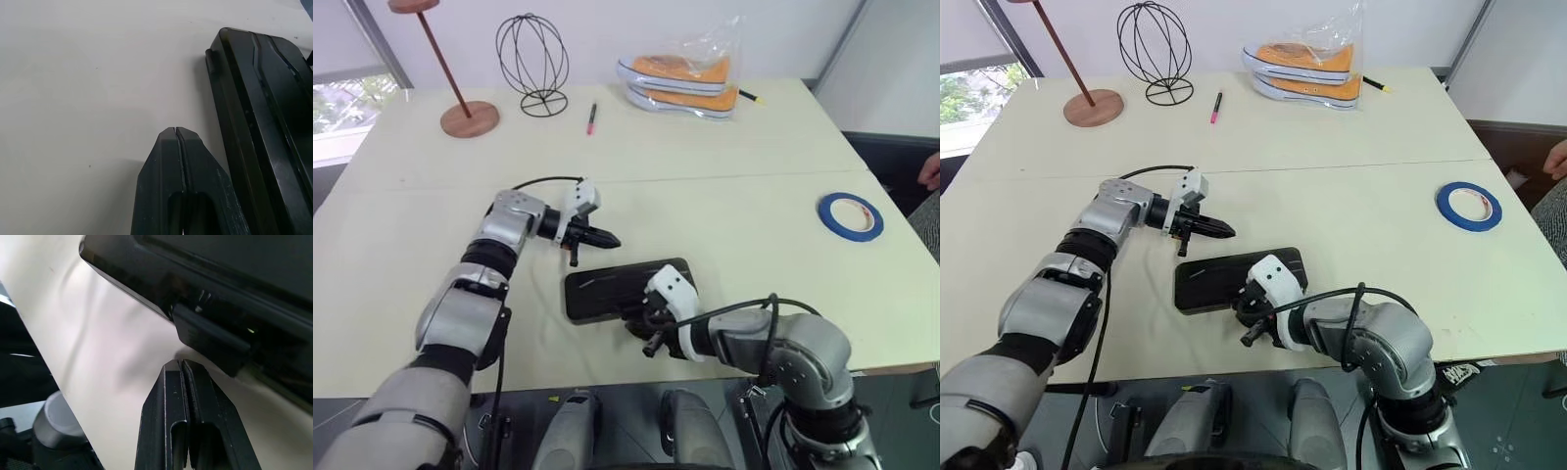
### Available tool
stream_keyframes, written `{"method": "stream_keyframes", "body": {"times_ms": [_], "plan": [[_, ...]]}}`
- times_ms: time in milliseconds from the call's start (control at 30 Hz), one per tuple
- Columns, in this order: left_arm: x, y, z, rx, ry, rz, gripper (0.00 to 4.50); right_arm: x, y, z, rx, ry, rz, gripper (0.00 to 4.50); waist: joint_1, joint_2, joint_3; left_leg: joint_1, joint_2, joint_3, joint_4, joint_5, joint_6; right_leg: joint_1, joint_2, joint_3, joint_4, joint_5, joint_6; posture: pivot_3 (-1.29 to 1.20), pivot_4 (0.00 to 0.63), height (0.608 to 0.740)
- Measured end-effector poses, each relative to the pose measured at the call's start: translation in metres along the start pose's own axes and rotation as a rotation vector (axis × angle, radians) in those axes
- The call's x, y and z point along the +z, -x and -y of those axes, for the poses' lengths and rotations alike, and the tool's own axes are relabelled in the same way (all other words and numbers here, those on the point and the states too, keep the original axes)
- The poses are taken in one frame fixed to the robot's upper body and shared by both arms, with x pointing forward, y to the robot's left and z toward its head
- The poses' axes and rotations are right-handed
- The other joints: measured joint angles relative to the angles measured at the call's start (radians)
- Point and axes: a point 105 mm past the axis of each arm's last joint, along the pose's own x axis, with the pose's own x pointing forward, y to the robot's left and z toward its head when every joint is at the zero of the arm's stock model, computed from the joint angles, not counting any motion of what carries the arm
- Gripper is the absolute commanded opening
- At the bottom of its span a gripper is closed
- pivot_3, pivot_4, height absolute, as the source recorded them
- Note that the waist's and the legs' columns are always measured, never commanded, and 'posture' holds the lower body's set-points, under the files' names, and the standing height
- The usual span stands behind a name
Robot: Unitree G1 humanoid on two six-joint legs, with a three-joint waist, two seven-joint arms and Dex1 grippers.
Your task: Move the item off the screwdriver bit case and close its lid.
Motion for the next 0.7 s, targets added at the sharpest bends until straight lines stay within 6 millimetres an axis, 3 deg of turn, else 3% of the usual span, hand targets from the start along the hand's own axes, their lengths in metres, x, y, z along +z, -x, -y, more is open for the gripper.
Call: {"method": "stream_keyframes", "body": {"times_ms": [200, 467, 700], "plan": [[0.000, -0.006, 0.006, -0.054, -0.032, -0.005, 0.00, 0.000, 0.001, -0.002, -0.032, 0.004, 0.010, 0.08, -0.001, 0.000, 0.000, 0.000, 0.000, 0.000, 0.000, 0.000, 0.000, 0.000, 0.000, 0.000, 0.000, 0.000, 0.000, 0.00, 0.150, 0.740], [-0.019, -0.020, 0.024, -0.141, -0.045, -0.045, 0.00, 0.002, -0.002, -0.002, -0.062, 0.025, 0.020, 0.08, -0.002, 0.000, 0.000, 0.000, 0.000, 0.000, 0.001, 0.000, 0.000, 0.000, 0.000, 0.000, 0.001, 0.000, 0.000, 0.00, 0.150, 0.740], [-0.018, -0.017, 0.025, -0.121, -0.113, -0.059, 0.00, 0.007, -0.014, -0.005, -0.078, 0.107, 0.051, 0.08, -0.010, 0.000, -0.002, 0.003, 0.001, 0.000, 0.000, 0.000, 0.000, 0.001, 0.002, 0.002, 0.003, 0.000, 0.000, 0.00, 0.150, 0.740]]}}
